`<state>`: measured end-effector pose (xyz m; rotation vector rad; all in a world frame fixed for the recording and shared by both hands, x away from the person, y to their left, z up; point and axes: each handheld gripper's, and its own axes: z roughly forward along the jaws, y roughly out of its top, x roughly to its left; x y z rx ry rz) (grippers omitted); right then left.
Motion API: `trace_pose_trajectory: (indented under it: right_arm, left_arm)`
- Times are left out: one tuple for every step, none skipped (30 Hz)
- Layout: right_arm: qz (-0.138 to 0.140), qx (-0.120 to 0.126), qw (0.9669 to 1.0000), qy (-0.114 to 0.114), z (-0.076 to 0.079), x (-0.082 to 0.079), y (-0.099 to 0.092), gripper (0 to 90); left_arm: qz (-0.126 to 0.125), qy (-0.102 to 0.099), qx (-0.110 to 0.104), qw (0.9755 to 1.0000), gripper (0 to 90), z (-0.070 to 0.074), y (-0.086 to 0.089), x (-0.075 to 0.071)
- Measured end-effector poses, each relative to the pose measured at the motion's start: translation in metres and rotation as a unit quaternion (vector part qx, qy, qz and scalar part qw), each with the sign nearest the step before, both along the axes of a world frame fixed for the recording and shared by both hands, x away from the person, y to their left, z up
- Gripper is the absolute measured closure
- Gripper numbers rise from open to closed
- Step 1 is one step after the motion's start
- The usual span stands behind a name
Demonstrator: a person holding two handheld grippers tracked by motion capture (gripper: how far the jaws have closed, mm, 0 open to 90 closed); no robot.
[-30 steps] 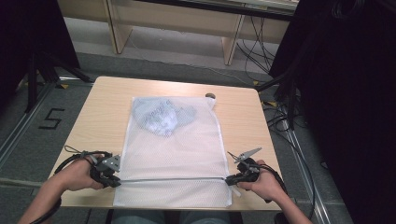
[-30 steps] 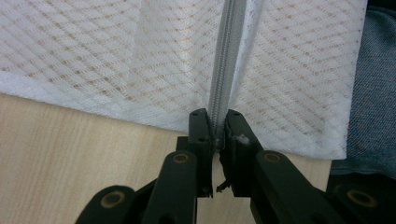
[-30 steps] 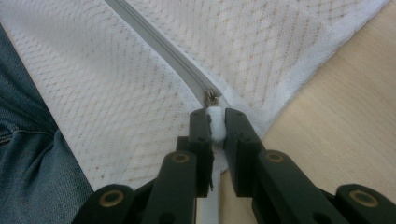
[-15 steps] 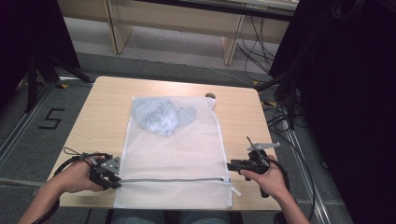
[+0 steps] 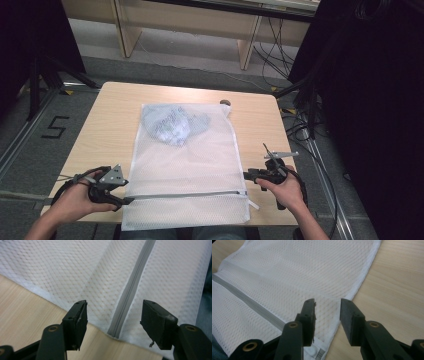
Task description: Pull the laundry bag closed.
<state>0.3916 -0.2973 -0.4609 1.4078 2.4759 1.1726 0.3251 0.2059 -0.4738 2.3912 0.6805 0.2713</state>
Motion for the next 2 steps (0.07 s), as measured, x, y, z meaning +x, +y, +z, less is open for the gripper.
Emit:
trace_pose_trajectory:
  right_arm:
    - [-0.004,-0.001,1.0000,0.000,0.0006,-0.0007,0.0000,65.4]
    - [-0.004,-0.001,1.0000,0.000,0.0006,-0.0008,0.0001,65.1]
  left_arm:
    - [0.010,-0.003,-0.013,0.9999,37.4,-0.0015,-0.0020,-0.0029]
    - [0.015,-0.006,-0.019,0.9997,37.0,-0.0028,-0.0047,-0.0041]
